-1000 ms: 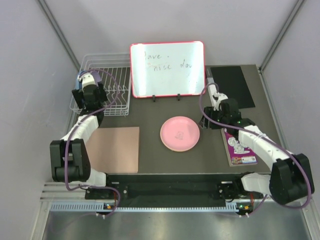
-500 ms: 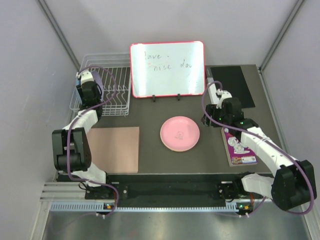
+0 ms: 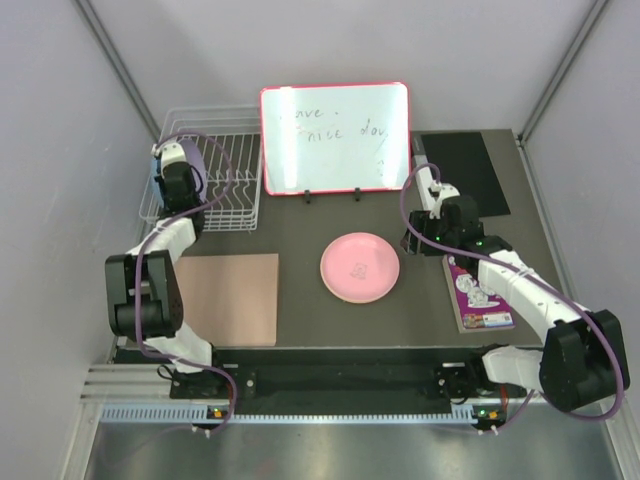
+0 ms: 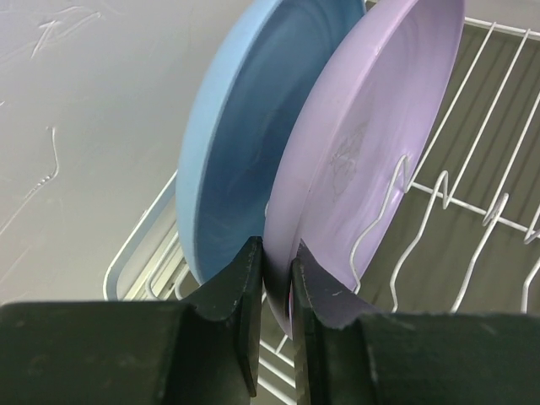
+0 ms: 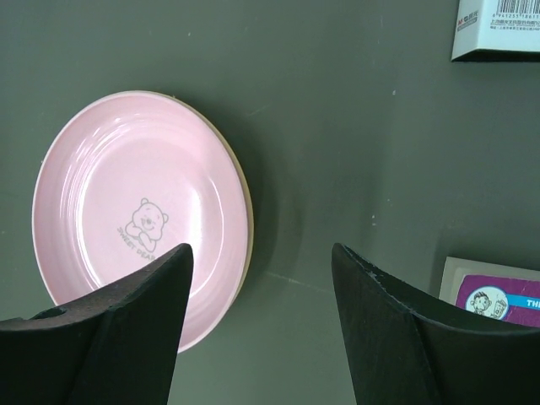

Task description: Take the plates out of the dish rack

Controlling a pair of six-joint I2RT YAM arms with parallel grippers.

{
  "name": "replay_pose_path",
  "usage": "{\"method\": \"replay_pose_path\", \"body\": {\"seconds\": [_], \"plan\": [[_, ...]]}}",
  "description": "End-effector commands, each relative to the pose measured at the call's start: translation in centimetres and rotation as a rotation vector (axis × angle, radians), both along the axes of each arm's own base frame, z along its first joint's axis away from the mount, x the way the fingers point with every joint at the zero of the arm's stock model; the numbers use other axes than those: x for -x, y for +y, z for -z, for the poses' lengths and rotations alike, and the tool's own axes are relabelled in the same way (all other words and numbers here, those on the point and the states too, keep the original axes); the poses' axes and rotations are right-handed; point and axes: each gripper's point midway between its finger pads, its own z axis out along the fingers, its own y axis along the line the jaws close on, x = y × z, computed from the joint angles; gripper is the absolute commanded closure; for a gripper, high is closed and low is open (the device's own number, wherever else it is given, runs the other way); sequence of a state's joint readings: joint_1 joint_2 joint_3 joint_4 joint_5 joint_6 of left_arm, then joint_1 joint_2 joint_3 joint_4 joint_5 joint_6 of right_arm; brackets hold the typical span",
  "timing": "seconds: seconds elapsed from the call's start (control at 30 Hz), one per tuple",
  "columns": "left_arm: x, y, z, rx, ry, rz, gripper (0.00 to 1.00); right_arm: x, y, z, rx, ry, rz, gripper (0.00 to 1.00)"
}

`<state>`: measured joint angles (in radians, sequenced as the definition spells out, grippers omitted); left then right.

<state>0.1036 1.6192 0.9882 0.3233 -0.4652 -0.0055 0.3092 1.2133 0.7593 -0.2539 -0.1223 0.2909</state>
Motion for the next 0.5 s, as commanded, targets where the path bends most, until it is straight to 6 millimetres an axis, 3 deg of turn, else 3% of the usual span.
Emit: {"method": "replay_pose_path", "body": {"seconds": [0.0,0.2,0.47], "plan": [[-1.3,-0.6,-2.2,0.022,-0.090,0.018,1.00,-1.0,0.2,-0.6,-0.013,-0.040,0.001,0.33],[1.9,0.2,-6.0,-0.138,-0.165,-0.150,1.00,-1.2,0.4,-0.8,-0.021,-0.047,0.000,0.33],[5.7,-1.7,-11.2,-0.250,-0.243,-0.285,1.00,-1.1,0.3,-1.1,-0.027,-0.052,0.007,0.32]]}}
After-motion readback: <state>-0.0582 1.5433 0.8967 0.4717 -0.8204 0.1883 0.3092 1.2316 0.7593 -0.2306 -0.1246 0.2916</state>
